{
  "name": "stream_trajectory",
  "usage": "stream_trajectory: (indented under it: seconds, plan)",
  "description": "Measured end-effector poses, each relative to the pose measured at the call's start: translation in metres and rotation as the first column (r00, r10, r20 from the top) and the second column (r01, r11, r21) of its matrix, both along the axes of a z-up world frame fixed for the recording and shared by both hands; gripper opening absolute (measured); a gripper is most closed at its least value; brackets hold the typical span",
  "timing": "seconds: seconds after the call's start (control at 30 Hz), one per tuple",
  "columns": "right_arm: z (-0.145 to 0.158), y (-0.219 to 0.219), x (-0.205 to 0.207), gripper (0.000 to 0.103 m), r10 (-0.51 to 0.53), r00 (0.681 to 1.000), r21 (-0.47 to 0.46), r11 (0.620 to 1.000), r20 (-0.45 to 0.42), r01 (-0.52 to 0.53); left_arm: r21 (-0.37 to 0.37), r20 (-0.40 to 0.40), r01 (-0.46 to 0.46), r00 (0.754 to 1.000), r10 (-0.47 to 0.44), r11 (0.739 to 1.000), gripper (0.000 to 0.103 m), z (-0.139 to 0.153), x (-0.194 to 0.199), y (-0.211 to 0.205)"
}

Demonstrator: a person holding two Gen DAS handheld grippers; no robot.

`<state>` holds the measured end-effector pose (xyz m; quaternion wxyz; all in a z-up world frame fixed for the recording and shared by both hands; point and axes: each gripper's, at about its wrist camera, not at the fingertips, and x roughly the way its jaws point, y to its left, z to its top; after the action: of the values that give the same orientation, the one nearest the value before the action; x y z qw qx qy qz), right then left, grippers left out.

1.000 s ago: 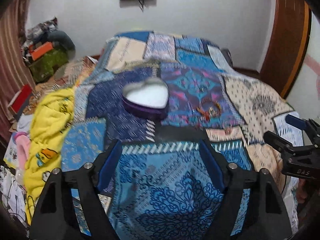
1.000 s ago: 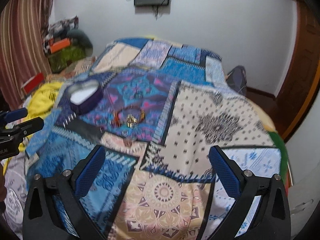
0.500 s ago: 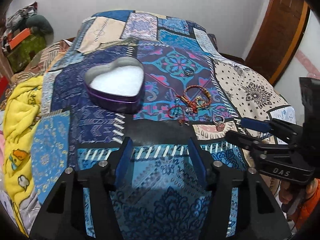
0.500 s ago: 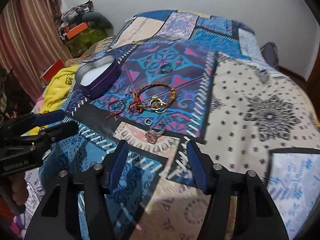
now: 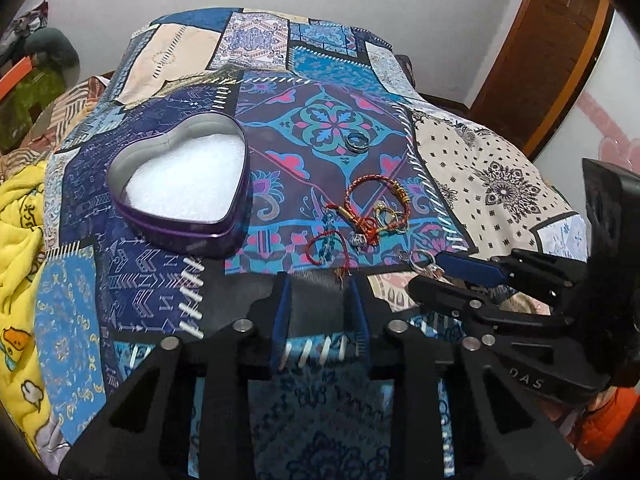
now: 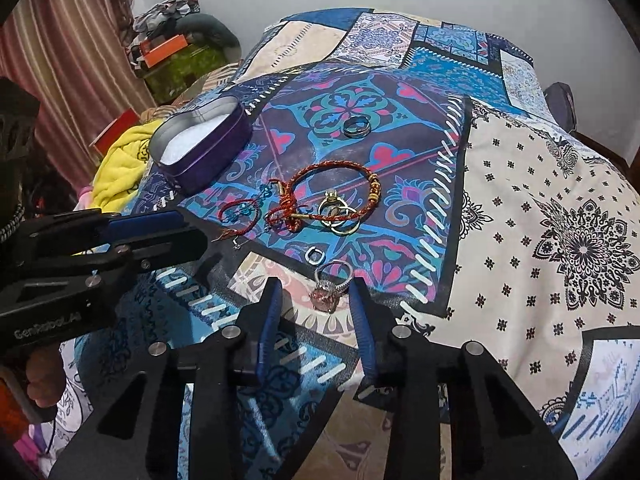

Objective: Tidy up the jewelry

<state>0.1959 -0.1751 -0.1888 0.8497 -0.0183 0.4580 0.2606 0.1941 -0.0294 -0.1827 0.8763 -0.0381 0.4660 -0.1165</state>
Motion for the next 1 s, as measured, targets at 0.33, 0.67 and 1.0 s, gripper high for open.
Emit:
stream_trajectory:
  seconds: [0.33, 0.67, 1.0]
  plan:
    - [-0.001, -0.008, 0.008, 0.016, -0.016, 1.000, 0.027, 0.999, -0.017, 0.016, 0.016, -0.011, -0.003, 1.000, 0.003, 1.000, 0.025, -0.010, 0.023, -0.006]
    - [0.002, -0.006, 0.005, 0.016, 0.002, 1.000, 0.017, 1.000, -0.015, -0.002, -0.014, -0.022, -0.002, 1.000, 0.001, 1.000, 0.006, -0.014, 0.032, -0.001]
    - [0.015, -0.011, 0.000, 0.016, -0.013, 1.000, 0.018, 1.000, 0.013, 0.013, -0.021, 0.034, -0.016, 0.999, 0.017, 1.000, 0.006, 0.009, 0.004, 0.003]
